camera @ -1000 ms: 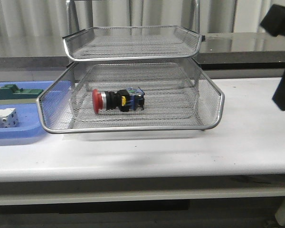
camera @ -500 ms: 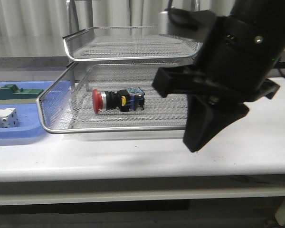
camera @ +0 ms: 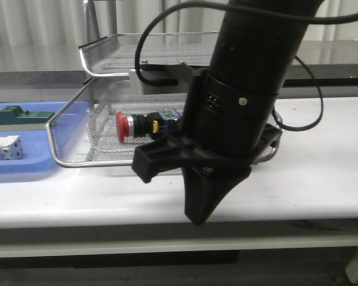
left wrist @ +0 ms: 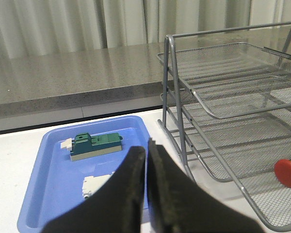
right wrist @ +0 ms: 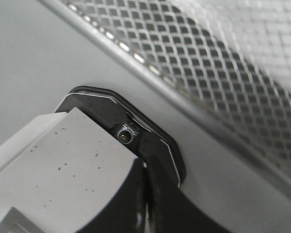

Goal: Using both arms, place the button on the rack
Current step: 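Move the right gripper down to the front edge of the middle tray, then push the middle tray back into the rack with the right gripper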

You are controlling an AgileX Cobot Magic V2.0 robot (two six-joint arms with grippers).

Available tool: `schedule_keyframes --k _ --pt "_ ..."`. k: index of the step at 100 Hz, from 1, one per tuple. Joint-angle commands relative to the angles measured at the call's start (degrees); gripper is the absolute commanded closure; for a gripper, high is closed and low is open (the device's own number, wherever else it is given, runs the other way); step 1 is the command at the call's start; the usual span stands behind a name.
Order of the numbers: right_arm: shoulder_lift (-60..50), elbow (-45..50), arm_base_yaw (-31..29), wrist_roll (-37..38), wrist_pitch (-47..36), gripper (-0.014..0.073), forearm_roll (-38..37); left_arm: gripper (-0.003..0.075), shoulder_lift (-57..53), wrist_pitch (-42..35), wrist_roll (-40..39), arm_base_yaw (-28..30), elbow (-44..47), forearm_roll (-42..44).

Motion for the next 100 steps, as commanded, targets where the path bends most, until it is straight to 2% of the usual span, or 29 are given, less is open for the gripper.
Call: schedule_keyframes --k 1,31,49,73,100 --pt "-1.1 -2.5 0.2 -0.9 -1.5 0.066 -1.9 0.0716 0.3 -4.4 -0.5 0.0 -1.6 -0.8" --pt "-0.1 -5.1 0.1 -0.9 -3.3 0.066 -7.5 0.0716 0.3 -4.4 -0.5 0.0 -1.6 -0.8" --pt "-0.1 -5.2 -0.8 -0.9 -7.5 0.066 -9.6 0.0716 0.3 -4.3 -0.5 0.0 -1.6 -0.8" --pt "0.9 -8.0 -4.5 -0.9 -8.2 0.066 -9.7 0.0716 0.3 -4.3 -0.5 0.0 -1.6 -0.8" --pt "5.6 -15.8 -8.6 -1.0 -7.2 0.066 -11.8 0.0716 0.3 -4.3 -0.5 0.0 -1.6 -0.8"
